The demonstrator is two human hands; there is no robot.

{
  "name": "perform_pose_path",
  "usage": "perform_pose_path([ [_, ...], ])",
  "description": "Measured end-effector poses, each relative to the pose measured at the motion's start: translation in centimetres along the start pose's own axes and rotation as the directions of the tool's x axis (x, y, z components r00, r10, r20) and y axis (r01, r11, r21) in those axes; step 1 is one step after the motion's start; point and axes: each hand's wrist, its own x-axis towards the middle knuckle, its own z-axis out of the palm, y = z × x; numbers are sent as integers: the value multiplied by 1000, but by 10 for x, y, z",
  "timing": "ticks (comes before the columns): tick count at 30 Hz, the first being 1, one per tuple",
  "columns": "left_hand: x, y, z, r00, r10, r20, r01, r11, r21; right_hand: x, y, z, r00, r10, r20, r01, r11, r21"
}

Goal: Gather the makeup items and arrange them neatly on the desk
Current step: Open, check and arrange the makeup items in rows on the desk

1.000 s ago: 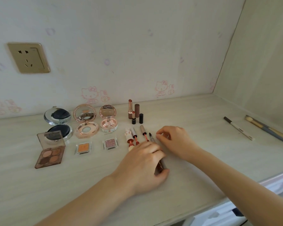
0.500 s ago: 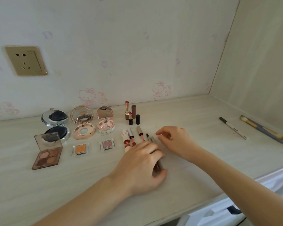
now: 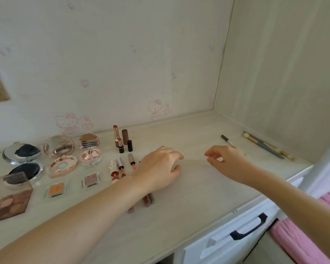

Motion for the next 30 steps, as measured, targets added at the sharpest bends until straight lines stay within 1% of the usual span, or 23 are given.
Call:
perform_pose_path([
  [3, 36, 13, 13, 993, 98, 69, -106, 987, 118, -5, 24, -15, 999, 42, -1, -42, 998, -46],
  [5, 60, 22, 23, 986, 133, 106, -147, 978, 147, -7, 41, -22, 997, 76, -8, -76, 995, -64],
  [9, 107, 36, 46, 975, 133, 175, -162, 974, 160, -6, 68, -34, 991, 114, -74, -121, 989, -88],
  [14, 157, 49, 65, 969, 89, 231, -126, 981, 151, 7, 93, -42, 977, 170, -131, -188, 973, -137],
  [18, 188, 49, 77, 964, 84, 251, -112, 989, 99, 22, 105, -43, 969, 217, -116, -232, 962, -142],
  [22, 207, 49, 85, 944, 147, 294, -180, 980, 89, 36, 109, -39, 963, 262, -70, -269, 954, -136],
  [25, 214, 50, 89, 939, 175, 296, -208, 975, 84, 44, 110, -36, 961, 272, -41, -275, 948, -157],
  [30, 212, 49, 90, 954, 195, 227, -220, 972, 87, 45, 106, -33, 972, 227, -54, -234, 943, -236],
])
